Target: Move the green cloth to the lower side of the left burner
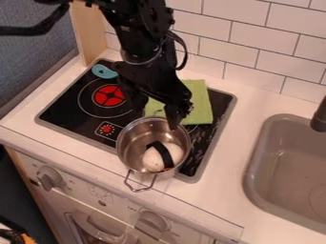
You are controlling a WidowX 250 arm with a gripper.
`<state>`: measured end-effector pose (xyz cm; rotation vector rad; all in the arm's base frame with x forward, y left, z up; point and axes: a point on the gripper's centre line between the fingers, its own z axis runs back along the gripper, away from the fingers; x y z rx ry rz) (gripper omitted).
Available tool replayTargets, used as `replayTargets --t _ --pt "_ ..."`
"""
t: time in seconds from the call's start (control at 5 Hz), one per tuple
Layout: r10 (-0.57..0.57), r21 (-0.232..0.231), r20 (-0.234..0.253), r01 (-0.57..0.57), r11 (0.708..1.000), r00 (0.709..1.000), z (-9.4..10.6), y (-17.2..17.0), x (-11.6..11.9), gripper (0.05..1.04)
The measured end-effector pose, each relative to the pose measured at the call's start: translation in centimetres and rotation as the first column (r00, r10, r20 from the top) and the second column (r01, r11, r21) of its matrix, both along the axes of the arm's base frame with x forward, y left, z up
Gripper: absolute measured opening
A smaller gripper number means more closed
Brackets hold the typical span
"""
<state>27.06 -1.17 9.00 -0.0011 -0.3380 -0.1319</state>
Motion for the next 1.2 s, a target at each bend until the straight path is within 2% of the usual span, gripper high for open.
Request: replayTargets --t 0.2,0.4,0.6,0.8,1.0,1.2 --pt "0.008 -0.001 -0.020 -0.008 1.000 1.000 -0.5 0.0 0.0 1.001" --pt "-0.031 -0.001 0.032 0.031 1.000 0.999 1.4 -2.2 3.7 1.001" --pt "0.014 -0.003 0.001 -0.014 1.000 1.000 2.1 -1.8 5.4 1.001" --pt "0.042 0.025 -0.024 -0.042 0.999 0.999 1.8 -1.2 7.7 1.001" --pt "0.034 -0.005 -0.039 -0.035 0.999 0.999 -0.4 -0.1 10.0 1.001" --pt "0.012 0.029 -0.083 -0.009 1.000 0.996 -3.2 0.7 11.2 1.001"
